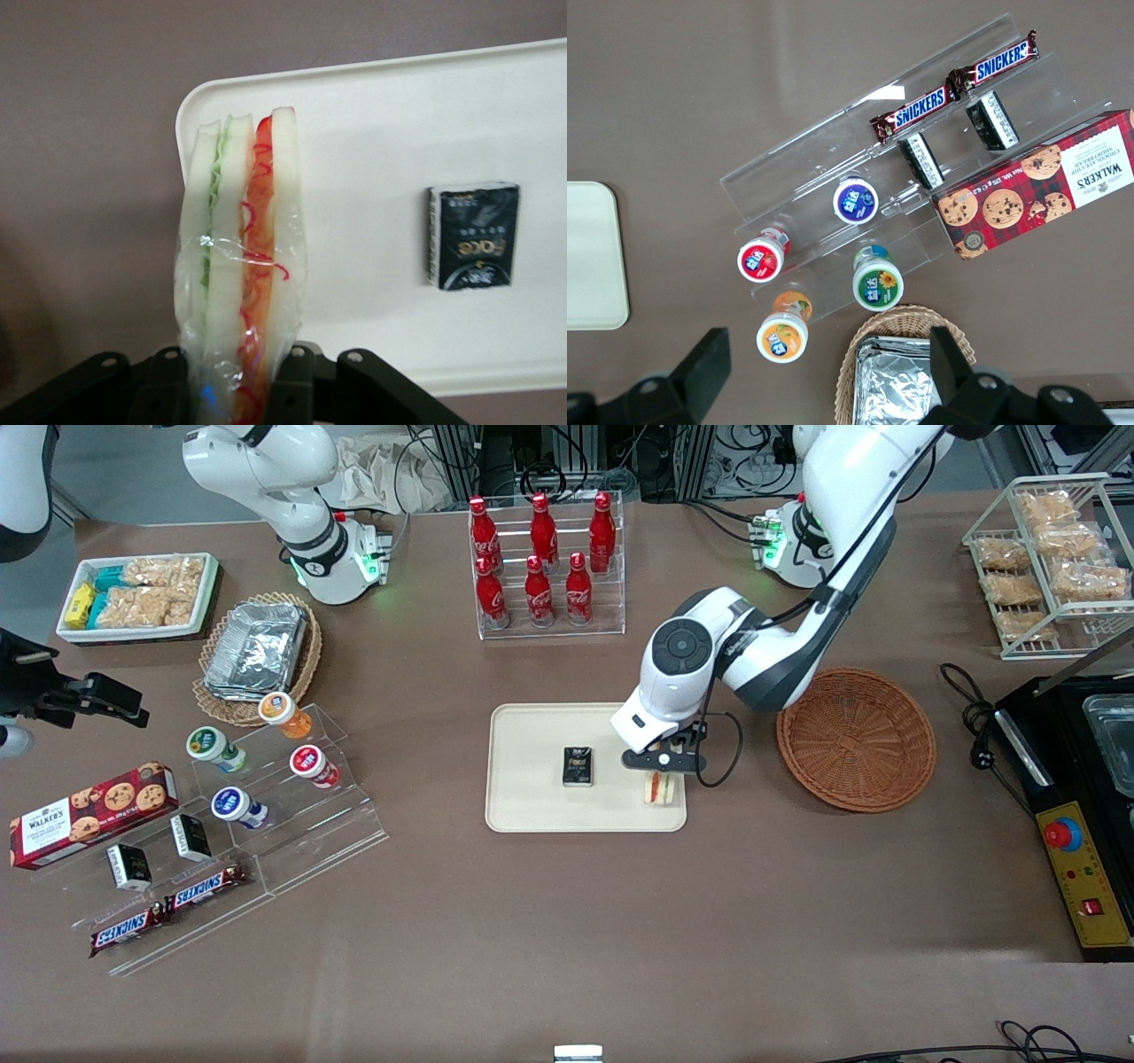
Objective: Place sandwich from basket to tray
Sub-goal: 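Carry the sandwich with the left gripper over to the white tray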
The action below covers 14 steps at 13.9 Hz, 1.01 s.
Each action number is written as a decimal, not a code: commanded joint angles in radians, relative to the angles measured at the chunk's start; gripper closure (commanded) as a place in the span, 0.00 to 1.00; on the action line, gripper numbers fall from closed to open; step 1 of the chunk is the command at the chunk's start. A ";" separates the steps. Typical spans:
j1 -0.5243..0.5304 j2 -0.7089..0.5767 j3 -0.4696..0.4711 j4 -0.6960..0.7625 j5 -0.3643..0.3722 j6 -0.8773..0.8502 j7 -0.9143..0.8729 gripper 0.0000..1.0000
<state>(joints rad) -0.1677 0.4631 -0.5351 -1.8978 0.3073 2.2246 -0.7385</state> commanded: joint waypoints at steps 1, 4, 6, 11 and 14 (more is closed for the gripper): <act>-0.009 0.070 0.003 0.017 0.082 0.053 -0.059 1.00; -0.024 0.107 0.003 0.017 0.137 0.079 -0.113 1.00; -0.029 0.132 0.003 0.020 0.180 0.086 -0.145 1.00; -0.038 0.152 0.003 0.023 0.226 0.092 -0.176 0.00; -0.036 0.150 0.003 0.025 0.225 0.092 -0.176 0.00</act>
<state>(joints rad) -0.1988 0.6009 -0.5341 -1.8877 0.5078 2.3060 -0.8772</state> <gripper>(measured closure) 0.308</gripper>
